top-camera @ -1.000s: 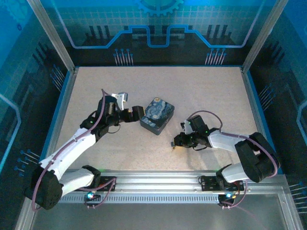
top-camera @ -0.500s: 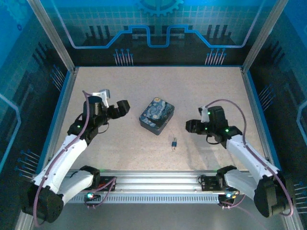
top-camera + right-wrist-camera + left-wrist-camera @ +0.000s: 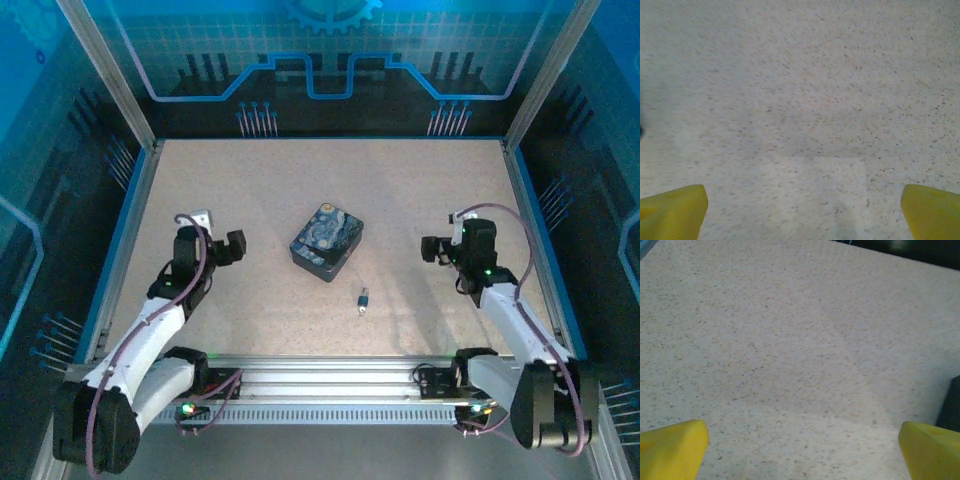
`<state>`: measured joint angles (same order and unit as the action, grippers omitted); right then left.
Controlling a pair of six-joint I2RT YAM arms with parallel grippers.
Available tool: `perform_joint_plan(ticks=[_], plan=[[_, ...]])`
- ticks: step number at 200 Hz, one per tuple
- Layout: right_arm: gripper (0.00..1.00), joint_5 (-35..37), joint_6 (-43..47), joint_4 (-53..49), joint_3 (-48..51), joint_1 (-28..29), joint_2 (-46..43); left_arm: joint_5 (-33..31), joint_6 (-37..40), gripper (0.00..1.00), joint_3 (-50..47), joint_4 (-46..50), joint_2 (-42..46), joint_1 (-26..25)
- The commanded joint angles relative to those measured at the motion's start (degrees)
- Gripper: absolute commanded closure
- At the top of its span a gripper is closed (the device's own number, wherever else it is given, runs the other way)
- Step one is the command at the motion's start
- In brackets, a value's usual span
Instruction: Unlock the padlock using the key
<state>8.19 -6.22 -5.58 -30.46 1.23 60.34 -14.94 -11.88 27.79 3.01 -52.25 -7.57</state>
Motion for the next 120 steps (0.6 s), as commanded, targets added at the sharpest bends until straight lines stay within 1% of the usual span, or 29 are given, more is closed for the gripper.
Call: perform_joint_plan(ticks=[1,19,29,49,54,61,81,97,107,120], plan=[[0.00,-0.39,2.61,15.49,3.90,-1.32,4.72,-3.93,5.34,0.01,-3.41,-9.67,-0.98,0.89],[0.00,-1.34,2.38,28.09,7.23,-1.65,8.55,-3.65,7.01,0.01,-5.03,-12.11,-2.89,1.52],[0.00,-2.35,3.34,29.80,6.88,-1.75,9.74,-2.89,8.22,0.01,-5.46,-13.19,-4.28,1.81],[0.00,-4.31,4.97,39.58,8.79,-2.00,12.24,-0.20,9.93,0.01,-5.96,-17.25,-7.27,2.45],[0.00,-5.01,4.99,40.99,8.80,-2.22,12.89,0.65,10.10,0.01,-6.20,-18.79,-8.05,2.64],[0.00,-6.63,4.57,39.57,7.68,-2.70,13.66,1.64,10.04,0.01,-6.57,-21.15,-9.15,2.89],[0.00,-10.59,4.16,39.88,6.82,-3.81,14.97,3.89,10.02,0.01,-7.81,-29.00,-12.91,3.29],[0.00,-13.02,3.19,43.32,8.12,-4.41,15.29,6.38,10.25,0.01,-8.61,-35.46,-16.67,3.52],[0.00,-14.03,2.74,49.02,10.11,-4.48,16.73,8.21,10.86,0.01,-8.93,-39.84,-19.27,3.55],[0.00,-13.95,2.16,57.02,12.44,-4.42,20.38,11.22,12.02,0.01,-8.66,-43.19,-21.52,3.61]])
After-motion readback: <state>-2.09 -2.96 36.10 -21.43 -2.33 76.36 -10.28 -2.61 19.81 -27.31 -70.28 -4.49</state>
